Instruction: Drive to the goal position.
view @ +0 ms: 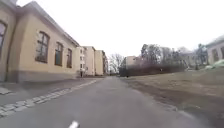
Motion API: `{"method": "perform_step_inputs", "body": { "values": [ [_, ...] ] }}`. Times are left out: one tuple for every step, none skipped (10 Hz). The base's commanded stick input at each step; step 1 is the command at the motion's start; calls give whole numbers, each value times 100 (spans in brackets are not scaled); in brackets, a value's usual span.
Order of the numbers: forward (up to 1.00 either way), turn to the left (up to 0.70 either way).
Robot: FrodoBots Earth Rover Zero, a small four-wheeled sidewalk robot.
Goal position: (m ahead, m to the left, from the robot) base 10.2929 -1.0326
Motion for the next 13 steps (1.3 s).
{"method": "perform_step_inputs", "body": {
  "values": [
    [100,3],
    [100,3],
    [100,3],
    [100,3],
    [100,3],
    [100,3],
    [100,3],
    [100,3],
    [100,3],
    [100,3],
    [100,3],
    [100,3],
    [100,3]
  ]
}}
